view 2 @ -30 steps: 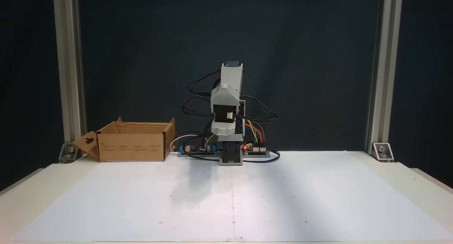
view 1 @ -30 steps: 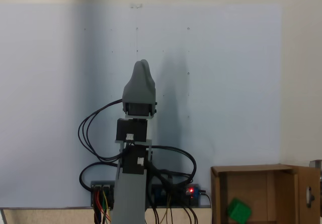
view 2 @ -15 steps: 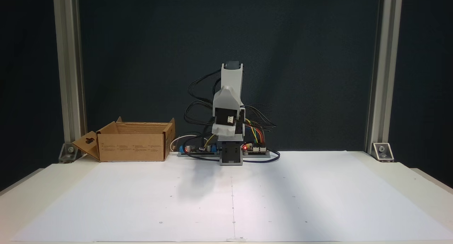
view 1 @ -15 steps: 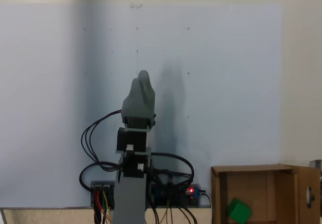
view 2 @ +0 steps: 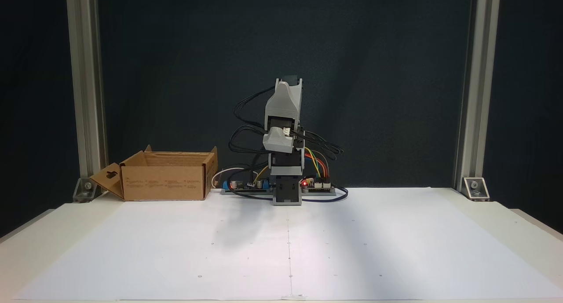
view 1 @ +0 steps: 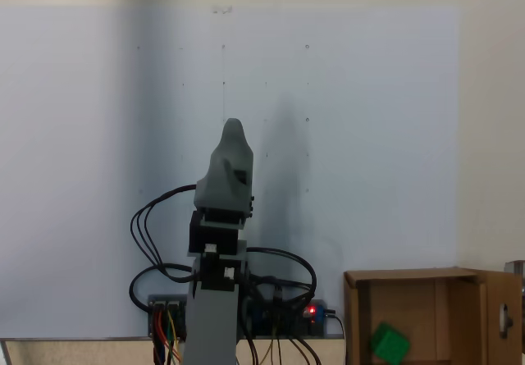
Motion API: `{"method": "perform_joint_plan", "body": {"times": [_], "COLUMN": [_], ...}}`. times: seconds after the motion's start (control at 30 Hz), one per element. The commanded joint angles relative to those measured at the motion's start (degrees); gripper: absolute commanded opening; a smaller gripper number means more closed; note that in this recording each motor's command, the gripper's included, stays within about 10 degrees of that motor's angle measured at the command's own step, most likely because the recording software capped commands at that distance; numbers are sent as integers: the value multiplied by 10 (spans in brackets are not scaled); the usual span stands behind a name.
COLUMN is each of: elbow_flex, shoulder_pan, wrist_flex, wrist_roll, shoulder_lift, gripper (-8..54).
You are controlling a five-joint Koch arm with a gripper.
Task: Grasp a green dice and put it in the bin.
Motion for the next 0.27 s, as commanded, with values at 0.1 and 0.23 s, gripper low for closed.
{"method": "perform_joint_plan", "body": {"times": [0.1, 0.23], "elbow_flex": [100, 100], "shoulder_pan": [6, 1], "wrist_flex": [-8, 21], "wrist_roll": [-32, -32], "shoulder_lift": [58, 54], "gripper": [441, 441]}}
